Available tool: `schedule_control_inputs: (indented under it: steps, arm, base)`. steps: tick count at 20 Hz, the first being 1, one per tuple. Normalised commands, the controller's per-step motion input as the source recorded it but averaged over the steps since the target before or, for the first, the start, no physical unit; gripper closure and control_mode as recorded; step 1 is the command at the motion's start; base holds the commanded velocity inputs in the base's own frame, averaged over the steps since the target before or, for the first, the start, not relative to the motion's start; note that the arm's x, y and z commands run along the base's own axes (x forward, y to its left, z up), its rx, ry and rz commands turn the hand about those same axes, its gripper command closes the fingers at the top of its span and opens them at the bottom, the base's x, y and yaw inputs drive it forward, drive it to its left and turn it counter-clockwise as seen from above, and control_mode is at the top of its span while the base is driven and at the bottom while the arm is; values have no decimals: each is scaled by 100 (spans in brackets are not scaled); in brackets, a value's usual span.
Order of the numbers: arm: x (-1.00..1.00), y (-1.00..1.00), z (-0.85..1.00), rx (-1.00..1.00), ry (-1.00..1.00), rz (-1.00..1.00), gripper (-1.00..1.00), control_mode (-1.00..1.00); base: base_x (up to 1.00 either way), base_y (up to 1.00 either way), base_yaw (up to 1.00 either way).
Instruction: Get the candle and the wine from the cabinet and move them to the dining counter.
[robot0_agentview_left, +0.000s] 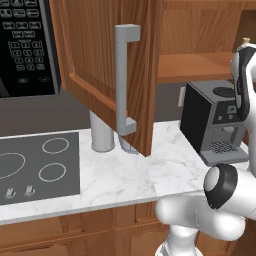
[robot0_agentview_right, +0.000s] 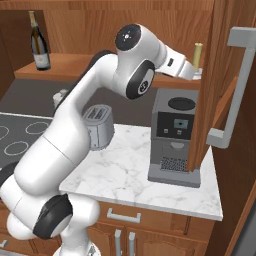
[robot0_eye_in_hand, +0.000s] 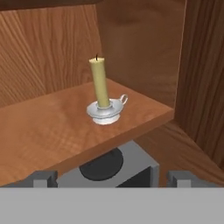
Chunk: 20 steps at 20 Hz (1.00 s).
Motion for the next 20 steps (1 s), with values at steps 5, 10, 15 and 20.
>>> schedule_control_inputs:
  steps: [5,10,15,20]
  arm:
    - [17,-12,-10,-7,-6,0,-100,-100]
    - [21,-1,-20,-8,-7,0,-100,-100]
    - [30,0,-7,-1,-2,0,-100,-100]
    - [36,-1,0,0,1,0,-100,-100]
  base:
    - [0,0,0]
    - [0,0,0]
    - [0,0,0]
    - [0,0,0]
